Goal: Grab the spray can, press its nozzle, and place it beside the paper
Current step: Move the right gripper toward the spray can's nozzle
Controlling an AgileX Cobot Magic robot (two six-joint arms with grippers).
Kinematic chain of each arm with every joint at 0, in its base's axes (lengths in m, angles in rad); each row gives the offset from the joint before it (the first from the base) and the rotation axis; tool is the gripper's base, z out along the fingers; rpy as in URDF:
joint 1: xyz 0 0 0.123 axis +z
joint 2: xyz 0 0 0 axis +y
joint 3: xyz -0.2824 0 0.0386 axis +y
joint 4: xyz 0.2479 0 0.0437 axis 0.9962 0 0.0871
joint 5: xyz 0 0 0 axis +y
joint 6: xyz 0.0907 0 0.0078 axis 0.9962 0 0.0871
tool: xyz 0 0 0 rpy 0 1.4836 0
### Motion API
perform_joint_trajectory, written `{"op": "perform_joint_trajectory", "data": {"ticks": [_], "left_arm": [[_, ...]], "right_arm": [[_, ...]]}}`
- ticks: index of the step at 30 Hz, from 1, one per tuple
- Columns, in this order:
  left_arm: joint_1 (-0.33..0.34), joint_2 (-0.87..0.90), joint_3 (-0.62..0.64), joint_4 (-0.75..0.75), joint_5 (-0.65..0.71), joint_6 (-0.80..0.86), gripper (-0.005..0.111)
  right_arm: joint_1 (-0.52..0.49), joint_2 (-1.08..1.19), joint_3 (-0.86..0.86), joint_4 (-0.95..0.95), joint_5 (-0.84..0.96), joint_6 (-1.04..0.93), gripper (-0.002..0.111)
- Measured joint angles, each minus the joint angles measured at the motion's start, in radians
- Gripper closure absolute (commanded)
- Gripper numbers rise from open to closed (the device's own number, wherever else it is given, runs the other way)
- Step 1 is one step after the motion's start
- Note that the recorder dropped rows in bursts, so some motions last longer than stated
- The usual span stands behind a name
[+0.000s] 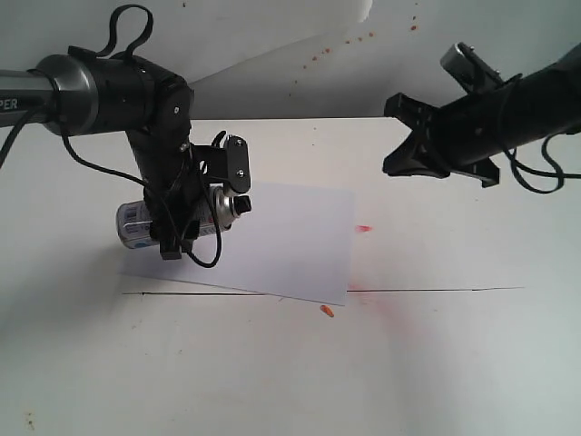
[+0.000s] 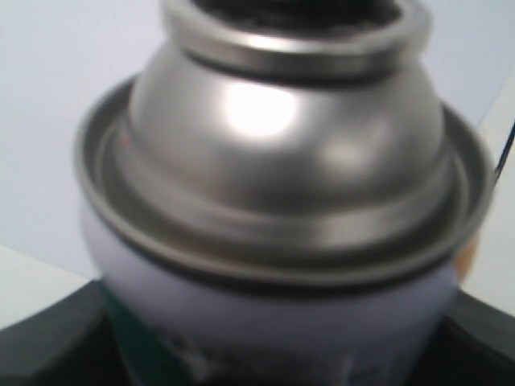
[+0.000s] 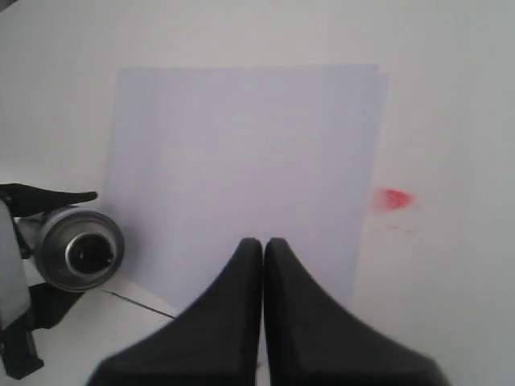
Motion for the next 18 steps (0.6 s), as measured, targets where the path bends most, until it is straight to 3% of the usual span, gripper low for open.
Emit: {"op": "perform_joint_trajectory", "data": {"ticks": [12,18], "left_arm": [[0.0,0.0,0.0,0.0,-0.026,0.0,0.107],[0.0,0.0,0.0,-0.023,-0.067,0.0,0.107]], "right_arm": [[0.0,0.226,-0.12,0.378,0.214,-0.217,0.107],[0.035,0.263,-0.12,0.423,0.22,-0.262,0.107]]}}
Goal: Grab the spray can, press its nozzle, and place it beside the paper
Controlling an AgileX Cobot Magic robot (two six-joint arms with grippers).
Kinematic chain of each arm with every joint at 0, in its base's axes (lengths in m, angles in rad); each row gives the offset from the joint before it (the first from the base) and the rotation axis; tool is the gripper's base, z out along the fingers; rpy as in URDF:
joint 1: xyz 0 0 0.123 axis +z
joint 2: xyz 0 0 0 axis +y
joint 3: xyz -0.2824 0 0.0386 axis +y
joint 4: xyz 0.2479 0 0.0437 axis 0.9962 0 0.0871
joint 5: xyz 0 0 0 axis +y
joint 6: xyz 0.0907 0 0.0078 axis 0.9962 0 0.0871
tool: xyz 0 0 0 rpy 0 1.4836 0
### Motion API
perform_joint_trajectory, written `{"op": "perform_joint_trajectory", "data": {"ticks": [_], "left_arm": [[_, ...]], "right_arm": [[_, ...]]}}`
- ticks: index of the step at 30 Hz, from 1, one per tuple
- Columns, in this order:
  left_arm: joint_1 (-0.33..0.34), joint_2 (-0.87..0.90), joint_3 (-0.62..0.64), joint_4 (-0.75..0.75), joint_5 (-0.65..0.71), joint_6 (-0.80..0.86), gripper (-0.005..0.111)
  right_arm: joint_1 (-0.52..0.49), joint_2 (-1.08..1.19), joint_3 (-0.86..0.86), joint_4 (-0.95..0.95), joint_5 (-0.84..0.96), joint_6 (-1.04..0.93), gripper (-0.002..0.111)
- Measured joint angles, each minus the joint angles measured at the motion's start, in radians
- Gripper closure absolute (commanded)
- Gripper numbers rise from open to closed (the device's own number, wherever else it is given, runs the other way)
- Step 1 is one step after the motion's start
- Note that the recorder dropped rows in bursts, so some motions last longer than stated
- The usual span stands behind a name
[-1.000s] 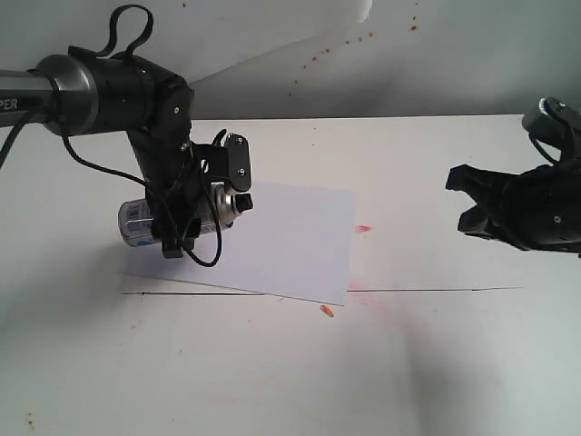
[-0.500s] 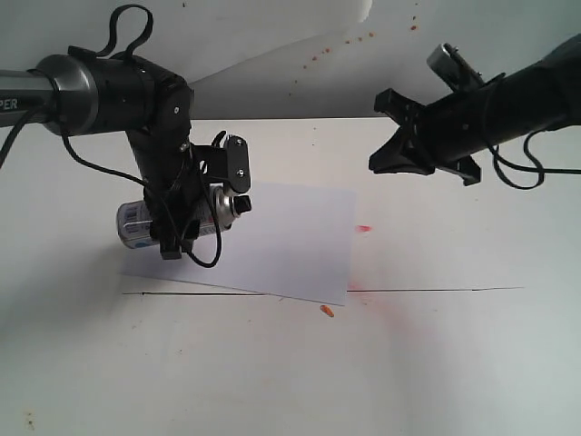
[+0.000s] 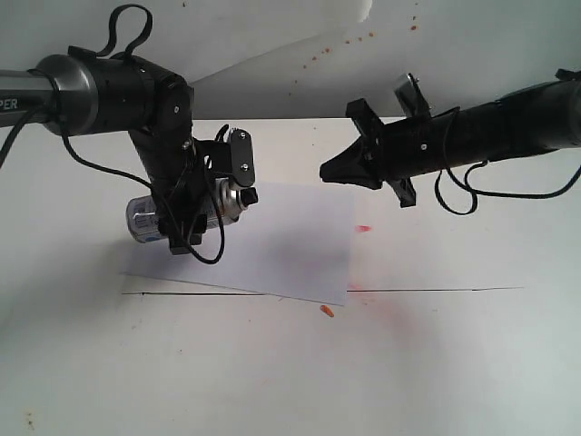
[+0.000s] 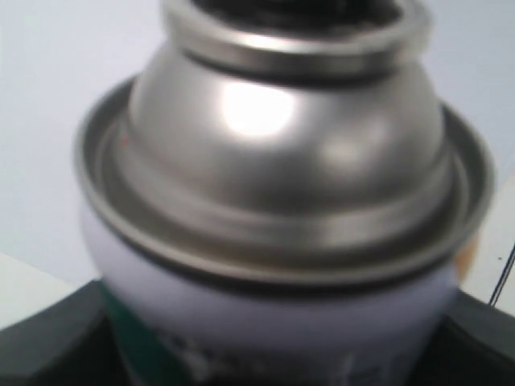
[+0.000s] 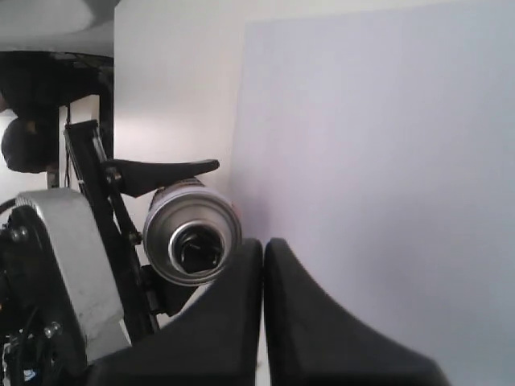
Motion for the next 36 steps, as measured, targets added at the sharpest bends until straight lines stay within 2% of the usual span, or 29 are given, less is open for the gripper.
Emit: {"op": "perform_joint_trajectory", "data": {"ticks": [9,36], "left_arm": [[0.0,0.0,0.0,-0.007,-0.018,-0.007,0.107],[0.0,0.0,0.0,-0.028,-0.003,-0.011,0.107]], "right_arm": [[0.111,0.0,0.0,0.017,-0.059,-0.015,0.107],[0.164,0.069,-0.002,0.21,-0.077,-0.097,0.107]]}}
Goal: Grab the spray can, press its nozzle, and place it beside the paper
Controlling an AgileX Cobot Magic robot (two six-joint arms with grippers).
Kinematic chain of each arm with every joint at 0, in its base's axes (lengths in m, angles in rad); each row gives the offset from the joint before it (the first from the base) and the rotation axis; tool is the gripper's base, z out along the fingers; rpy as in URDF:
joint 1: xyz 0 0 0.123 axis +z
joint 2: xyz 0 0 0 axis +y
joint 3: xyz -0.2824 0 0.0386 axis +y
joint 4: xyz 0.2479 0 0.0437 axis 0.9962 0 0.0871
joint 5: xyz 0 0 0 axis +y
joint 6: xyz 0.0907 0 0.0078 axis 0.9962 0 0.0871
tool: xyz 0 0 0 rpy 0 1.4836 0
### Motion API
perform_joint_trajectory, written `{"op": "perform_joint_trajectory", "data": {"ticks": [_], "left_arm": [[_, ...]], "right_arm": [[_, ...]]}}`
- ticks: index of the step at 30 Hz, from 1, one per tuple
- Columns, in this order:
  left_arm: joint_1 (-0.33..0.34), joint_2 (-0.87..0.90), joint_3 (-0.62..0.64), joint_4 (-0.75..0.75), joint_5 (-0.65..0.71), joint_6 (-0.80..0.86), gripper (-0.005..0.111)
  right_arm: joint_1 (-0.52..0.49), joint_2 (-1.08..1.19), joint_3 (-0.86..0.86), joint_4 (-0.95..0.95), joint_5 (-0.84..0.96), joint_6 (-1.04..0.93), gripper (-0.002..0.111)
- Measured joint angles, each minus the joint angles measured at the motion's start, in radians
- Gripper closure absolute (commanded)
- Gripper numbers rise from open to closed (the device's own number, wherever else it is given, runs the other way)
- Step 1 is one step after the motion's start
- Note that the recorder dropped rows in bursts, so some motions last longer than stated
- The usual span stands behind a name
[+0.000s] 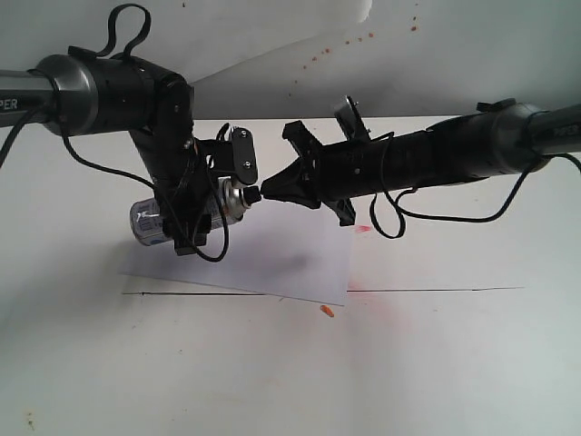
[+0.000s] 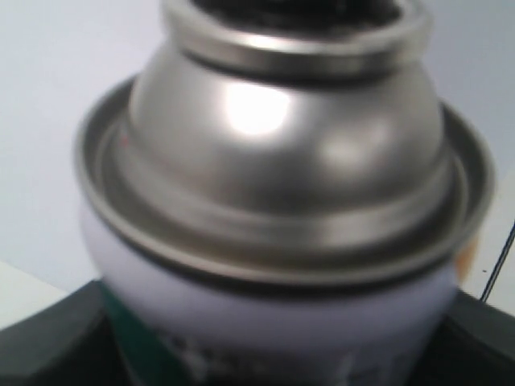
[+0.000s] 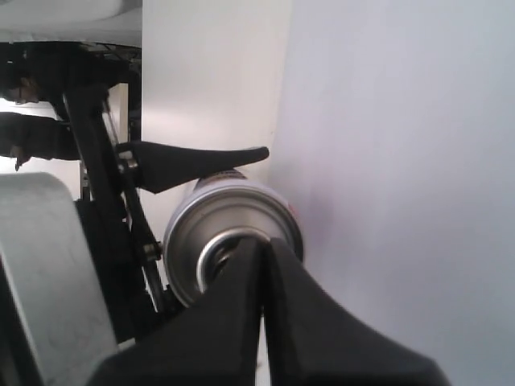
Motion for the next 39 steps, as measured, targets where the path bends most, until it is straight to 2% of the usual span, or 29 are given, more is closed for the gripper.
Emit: {"op": "perform_joint_trajectory", "data": {"ticks": [9,32,39], "left_arm": [[0.002,0.0,0.0,0.02,0.015,0.0,0.107],[0.002,0.0,0.0,0.024,0.016,0.0,0.107],[0.002,0.0,0.0,0.02,0.023,0.0,0.107]], "right_arm": [[0.04,0.0,0.0,0.013,-0.041,-0.007,0.107],[0.042,0.0,0.0,0.013,-0.048,-0.007,0.107],[0.042,-0.002,0.0,-0.074,-0.086,-0.007,0.108]]}}
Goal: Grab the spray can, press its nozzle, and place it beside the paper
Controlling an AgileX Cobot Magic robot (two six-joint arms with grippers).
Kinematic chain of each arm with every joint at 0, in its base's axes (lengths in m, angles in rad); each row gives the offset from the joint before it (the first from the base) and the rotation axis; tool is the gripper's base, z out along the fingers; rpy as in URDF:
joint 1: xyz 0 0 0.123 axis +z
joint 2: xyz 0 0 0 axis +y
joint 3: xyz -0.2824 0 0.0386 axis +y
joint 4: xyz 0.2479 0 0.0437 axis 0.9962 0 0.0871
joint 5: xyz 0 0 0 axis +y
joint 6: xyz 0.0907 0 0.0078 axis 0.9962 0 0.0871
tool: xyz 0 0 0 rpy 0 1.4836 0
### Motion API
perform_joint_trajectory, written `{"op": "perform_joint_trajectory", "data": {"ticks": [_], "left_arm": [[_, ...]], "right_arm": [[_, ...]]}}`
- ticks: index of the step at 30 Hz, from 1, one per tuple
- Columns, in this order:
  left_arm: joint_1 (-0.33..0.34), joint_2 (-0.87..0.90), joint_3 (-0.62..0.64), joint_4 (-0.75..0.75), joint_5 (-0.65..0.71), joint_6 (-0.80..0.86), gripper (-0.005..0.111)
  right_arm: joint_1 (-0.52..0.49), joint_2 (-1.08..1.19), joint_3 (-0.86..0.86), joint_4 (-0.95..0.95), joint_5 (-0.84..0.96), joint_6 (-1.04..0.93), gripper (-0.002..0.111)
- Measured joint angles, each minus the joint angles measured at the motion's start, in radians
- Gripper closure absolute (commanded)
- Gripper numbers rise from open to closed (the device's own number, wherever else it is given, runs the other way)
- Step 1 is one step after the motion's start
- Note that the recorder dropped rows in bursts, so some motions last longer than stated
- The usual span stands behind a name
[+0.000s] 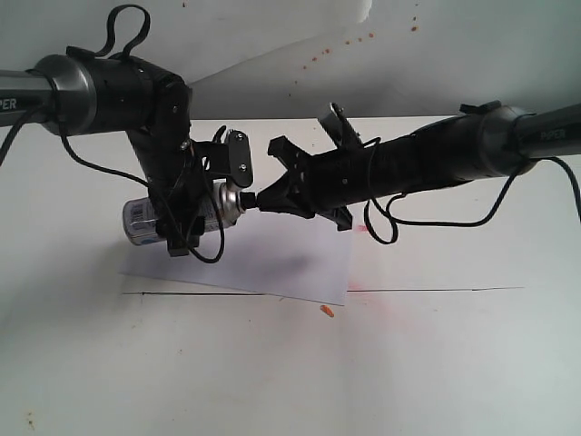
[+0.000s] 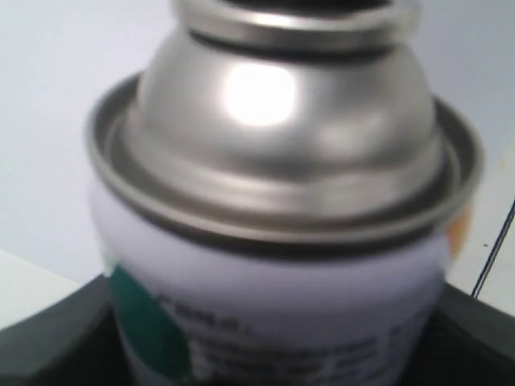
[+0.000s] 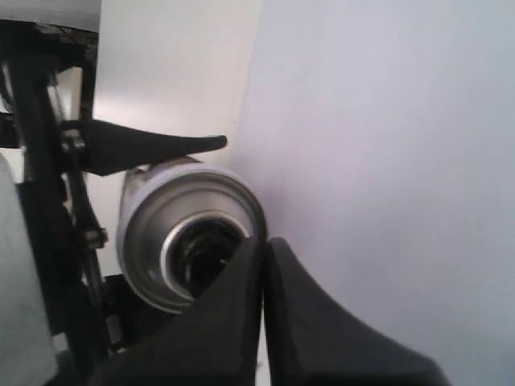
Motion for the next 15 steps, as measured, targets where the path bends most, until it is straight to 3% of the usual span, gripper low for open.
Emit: {"op": "perform_joint_trajectory", "data": {"ticks": [7,15], "left_arm": [[0.012,0.0,0.0,-0.026,-0.011,-0.065,0.107],[0.093,-0.02,0.0,-0.077,-0.014,-0.085,0.107]], "right_arm": [[-0.009,-0.118,0.102,-0.106,-0.123,0.0,0.108],[-0.108,-0.411,0.3,-0.281,-0.358,0.0,0.108]]}}
